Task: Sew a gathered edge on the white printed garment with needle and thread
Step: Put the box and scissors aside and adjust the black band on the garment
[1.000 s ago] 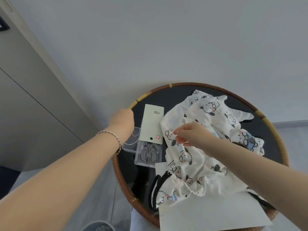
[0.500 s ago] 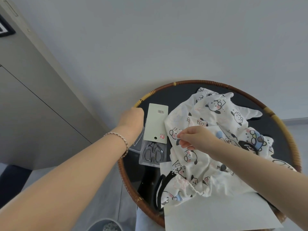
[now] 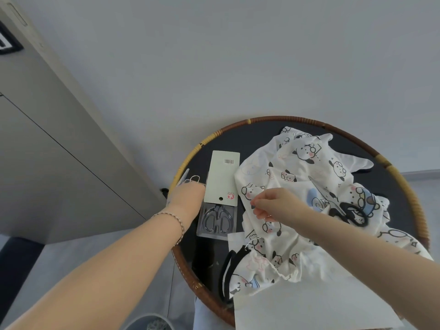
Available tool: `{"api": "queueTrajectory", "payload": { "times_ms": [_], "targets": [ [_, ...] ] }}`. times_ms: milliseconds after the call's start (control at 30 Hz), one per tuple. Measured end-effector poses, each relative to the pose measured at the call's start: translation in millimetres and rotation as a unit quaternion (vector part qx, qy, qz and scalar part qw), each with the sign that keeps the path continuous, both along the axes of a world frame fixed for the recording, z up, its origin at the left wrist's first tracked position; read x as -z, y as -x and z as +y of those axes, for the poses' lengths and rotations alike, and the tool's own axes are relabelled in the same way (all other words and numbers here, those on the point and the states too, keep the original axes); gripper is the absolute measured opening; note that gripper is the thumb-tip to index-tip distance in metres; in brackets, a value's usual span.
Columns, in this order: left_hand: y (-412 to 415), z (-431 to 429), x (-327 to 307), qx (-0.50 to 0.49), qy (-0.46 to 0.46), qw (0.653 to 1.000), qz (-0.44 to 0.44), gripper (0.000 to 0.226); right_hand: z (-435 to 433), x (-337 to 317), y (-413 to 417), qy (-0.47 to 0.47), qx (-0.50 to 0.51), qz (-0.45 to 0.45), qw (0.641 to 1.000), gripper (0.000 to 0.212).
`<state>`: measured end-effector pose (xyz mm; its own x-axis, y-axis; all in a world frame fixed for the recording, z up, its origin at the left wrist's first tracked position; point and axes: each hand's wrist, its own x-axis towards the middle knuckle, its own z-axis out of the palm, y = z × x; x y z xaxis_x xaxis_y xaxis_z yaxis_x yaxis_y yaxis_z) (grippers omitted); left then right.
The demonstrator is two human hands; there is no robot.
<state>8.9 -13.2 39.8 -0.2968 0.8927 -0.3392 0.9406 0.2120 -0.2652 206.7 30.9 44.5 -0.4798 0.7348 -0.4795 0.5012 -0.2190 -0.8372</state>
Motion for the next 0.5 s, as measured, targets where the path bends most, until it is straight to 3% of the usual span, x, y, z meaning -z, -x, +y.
{"api": "queueTrajectory", "payload": {
  "times_ms": [133, 200, 267, 333, 400, 500],
  "targets": [
    [8.7, -13.1, -1.3, 0.046, -0.064, 0.997, -0.026, 0.019, -1.4, 6.2, 12.9, -0.002, -0.016, 0.0, 1.0, 0.014],
    [15.1, -20.7, -6.2, 0.152, -0.175, 0.973, -0.022, 0.016, -1.4, 8.8, 21.8, -0.009, -0.024, -0.005, 1.0, 0.015],
    [26.4, -27.2, -7.0, 0.187, -0.278, 0.942, -0.018, 0.029, -0.6, 12.2, 32.9, -0.029, -0.027, -0.01, 0.999, 0.016],
    [36.7, -30.9, -9.3, 0.092, -0.284, 0.951, -0.076, 0.052, 0.8, 14.8, 45.3, -0.075, -0.042, -0.028, 0.996, 0.015],
    [48.6, -35.5, -7.8, -0.047, -0.224, 0.962, -0.15, 0.062, 3.1, 16.3, 60.8, -0.149, -0.077, -0.065, 0.984, 0.021],
    [65.2, -40.4, 0.4, -0.125, -0.185, 0.945, -0.238, 0.038, 7.7, 15.6, 87.1, -0.241, -0.124, -0.102, 0.957, 0.031]
  ]
}}
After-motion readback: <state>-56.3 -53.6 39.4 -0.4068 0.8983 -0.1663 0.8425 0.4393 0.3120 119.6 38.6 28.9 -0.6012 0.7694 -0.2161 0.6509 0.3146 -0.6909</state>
